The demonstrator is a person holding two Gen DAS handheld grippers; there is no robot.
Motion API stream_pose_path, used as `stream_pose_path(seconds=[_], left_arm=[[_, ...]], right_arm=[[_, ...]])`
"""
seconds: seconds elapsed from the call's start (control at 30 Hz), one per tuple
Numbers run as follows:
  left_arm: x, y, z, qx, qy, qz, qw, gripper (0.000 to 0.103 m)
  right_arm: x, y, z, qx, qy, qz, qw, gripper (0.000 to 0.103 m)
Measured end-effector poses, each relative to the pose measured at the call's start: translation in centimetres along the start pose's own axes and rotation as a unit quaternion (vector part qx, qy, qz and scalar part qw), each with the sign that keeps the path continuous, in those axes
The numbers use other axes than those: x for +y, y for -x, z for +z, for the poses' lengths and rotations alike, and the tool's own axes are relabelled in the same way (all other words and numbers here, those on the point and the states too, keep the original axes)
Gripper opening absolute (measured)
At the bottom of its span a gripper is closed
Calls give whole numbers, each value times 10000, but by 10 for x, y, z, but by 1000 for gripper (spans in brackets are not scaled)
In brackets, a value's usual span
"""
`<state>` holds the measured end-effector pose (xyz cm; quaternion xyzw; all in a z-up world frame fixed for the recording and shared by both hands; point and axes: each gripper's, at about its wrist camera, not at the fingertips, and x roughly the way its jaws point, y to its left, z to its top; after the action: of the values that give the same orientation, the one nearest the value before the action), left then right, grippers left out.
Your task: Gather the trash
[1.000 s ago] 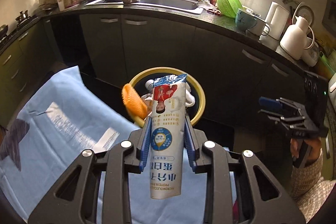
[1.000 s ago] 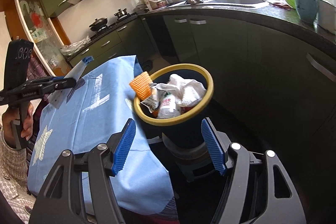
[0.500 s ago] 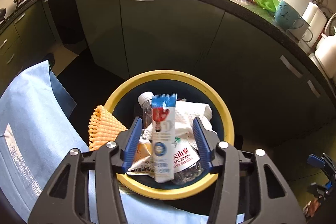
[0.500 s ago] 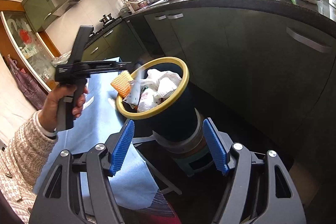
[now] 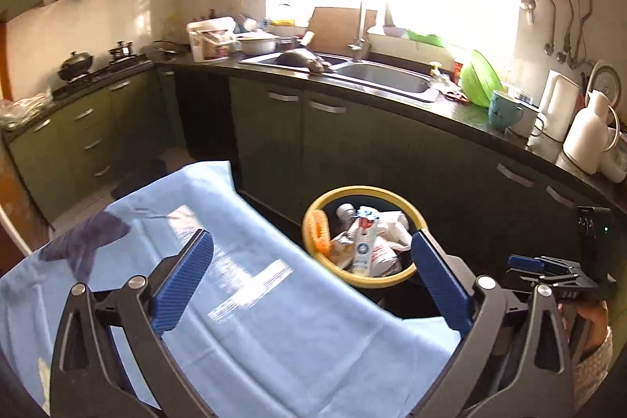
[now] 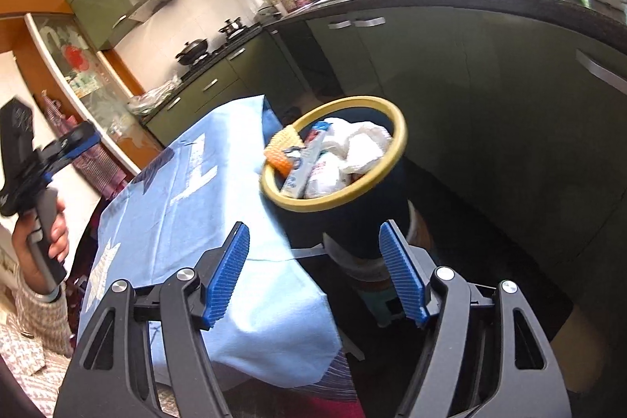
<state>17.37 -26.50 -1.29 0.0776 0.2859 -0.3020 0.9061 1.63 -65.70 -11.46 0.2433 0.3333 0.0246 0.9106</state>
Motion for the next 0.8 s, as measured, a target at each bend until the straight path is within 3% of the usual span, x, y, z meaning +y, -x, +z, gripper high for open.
stream_pose_path(seconds=[0.17, 0.27, 0.43, 0.6, 0.8], left_arm=[[52, 79, -58, -59, 505, 1047, 9932, 96], [78, 128, -92, -126, 825, 1722, 9815, 96], [105, 201, -136, -372, 1368, 2448, 9591, 96], [104, 255, -163, -703, 1667, 2818, 9423, 96], [88, 294, -177, -936, 1744, 2869, 9373, 96]], right_arm=[[43, -4, -3, -69, 417, 140, 9990, 75], [72, -2, -9, -165, 714, 140, 9972, 75], [118, 7, -18, -314, 1131, 162, 9930, 77], [155, 34, -31, -536, 1605, -76, 9856, 82], [182, 81, -50, -834, 1940, -222, 9772, 87]])
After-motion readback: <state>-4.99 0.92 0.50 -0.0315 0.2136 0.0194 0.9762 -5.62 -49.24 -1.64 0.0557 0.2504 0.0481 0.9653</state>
